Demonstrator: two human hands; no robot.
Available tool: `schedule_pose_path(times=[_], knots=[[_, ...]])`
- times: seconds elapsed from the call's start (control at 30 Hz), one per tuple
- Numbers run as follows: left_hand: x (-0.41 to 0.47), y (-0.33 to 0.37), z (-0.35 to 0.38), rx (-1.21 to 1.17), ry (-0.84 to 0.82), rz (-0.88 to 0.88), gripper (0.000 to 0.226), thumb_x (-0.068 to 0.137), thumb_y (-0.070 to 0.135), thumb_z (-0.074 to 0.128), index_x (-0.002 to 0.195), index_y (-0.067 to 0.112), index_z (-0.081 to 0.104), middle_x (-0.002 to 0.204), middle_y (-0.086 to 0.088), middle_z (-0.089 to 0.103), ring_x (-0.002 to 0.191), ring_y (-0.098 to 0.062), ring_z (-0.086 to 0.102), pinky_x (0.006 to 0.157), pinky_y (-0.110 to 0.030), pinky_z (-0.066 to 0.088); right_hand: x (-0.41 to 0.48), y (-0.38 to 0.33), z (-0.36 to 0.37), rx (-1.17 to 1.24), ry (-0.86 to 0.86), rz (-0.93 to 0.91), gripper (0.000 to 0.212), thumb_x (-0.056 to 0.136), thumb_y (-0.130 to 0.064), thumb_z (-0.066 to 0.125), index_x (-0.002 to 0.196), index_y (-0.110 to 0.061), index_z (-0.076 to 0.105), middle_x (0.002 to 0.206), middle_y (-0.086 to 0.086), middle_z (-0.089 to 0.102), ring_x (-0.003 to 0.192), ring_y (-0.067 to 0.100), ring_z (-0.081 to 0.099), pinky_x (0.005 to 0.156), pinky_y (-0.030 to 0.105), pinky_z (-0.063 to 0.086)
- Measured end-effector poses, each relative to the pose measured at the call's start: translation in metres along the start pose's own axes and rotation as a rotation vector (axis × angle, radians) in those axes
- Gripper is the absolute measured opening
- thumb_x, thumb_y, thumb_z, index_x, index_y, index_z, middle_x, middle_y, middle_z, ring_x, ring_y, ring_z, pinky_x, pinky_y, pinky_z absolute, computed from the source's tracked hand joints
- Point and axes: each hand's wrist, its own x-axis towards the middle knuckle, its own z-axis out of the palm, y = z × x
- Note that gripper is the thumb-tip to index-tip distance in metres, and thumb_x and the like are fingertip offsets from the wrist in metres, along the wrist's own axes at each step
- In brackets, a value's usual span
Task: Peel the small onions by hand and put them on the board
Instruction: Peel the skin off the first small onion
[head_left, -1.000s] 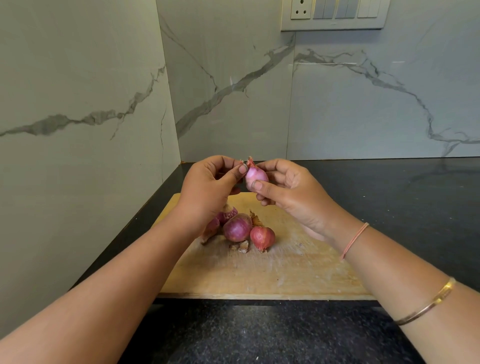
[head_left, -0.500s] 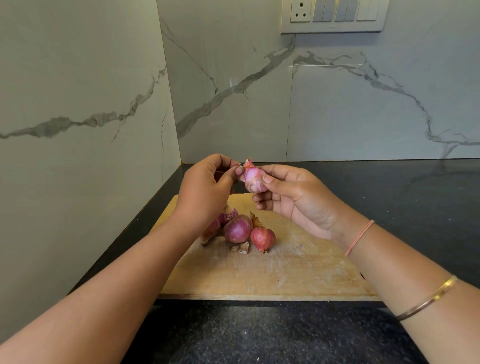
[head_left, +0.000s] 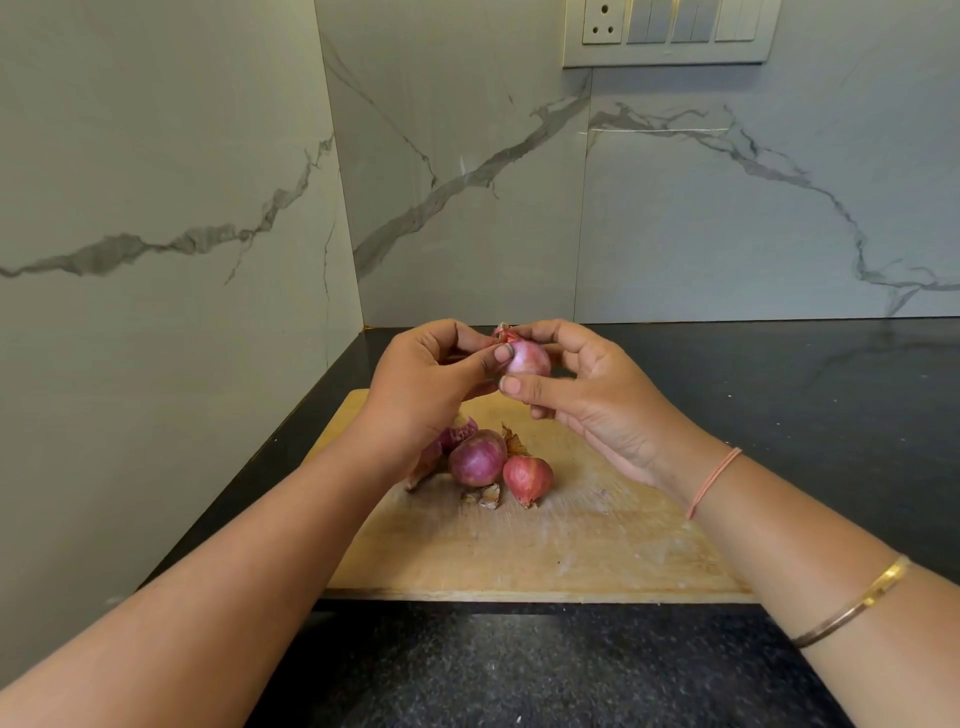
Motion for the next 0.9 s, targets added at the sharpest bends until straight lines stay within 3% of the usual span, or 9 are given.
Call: schedule_pose_path(times=[0.13,0.3,0.5,0.63,0.8,0.9], knots=[[-0.0001,0.0002,0.0002,-0.013,0.018,-0.018,0.006,0.084,0.006,0.064,0.08,0.002,0.065,0.078,-0.007,0.069,0.071,-0.011,0.068,0.067,-0.018,0.054,0.0006,0.0008,0.002,-0.109,0.125,-0.08,0.04,0.077,-0.01,0.075,0.106,-0.029,0.055,0.104,0.009,0.064,0.067,0.01,0.061,0.062,0.022,0.05],[0.0021,-0.0019,0.0002,0.013,0.052,-0.035,0.012,0.087,0.007,0.062,0.075,0.008,0.063,0.079,-0.008,0.069,0.074,-0.014,0.068,0.069,-0.018,0.055,0.0007,-0.0013,0.0001,-0.041,0.135,-0.082,0.017,0.087,-0.004,0.065,0.1,-0.013,0.061,0.094,0.01,0.066,0.064,0.011,0.063,0.063,0.023,0.055],[0.0026,-0.0023,-0.0015,0.041,0.07,-0.067,0.009,0.087,0.008,0.063,0.078,0.006,0.063,0.081,-0.01,0.068,0.074,-0.014,0.067,0.069,-0.019,0.056,0.0028,0.0029,0.001,-0.252,0.201,-0.145,0.028,0.079,-0.015,0.074,0.106,-0.015,0.066,0.101,0.005,0.068,0.069,0.014,0.066,0.072,0.029,0.058],[0.0021,-0.0026,0.0007,0.057,0.059,-0.065,0.012,0.086,0.006,0.063,0.075,0.007,0.06,0.078,-0.009,0.067,0.075,-0.016,0.067,0.073,-0.023,0.058,0.0036,0.004,0.0018,-0.371,0.214,-0.166,0.031,0.073,-0.018,0.08,0.101,-0.02,0.067,0.093,-0.003,0.069,0.068,0.008,0.064,0.07,0.028,0.055],[0.0002,0.0009,0.0016,-0.02,0.052,-0.083,0.013,0.089,0.003,0.058,0.077,0.005,0.056,0.075,-0.007,0.067,0.066,-0.01,0.067,0.066,-0.018,0.056,0.0034,0.0012,0.0,-0.151,0.14,-0.056,0.026,0.082,-0.006,0.07,0.107,-0.013,0.065,0.102,0.008,0.07,0.085,0.012,0.065,0.067,0.021,0.053],[-0.0002,0.0021,0.0029,-0.09,0.042,-0.1,0.013,0.09,0.001,0.055,0.077,0.005,0.055,0.074,-0.005,0.067,0.063,-0.007,0.067,0.064,-0.016,0.056,0.0025,-0.0016,-0.0023,0.025,0.06,0.025,0.021,0.086,-0.004,0.064,0.106,-0.011,0.064,0.096,0.005,0.071,0.079,0.009,0.063,0.068,0.02,0.052]])
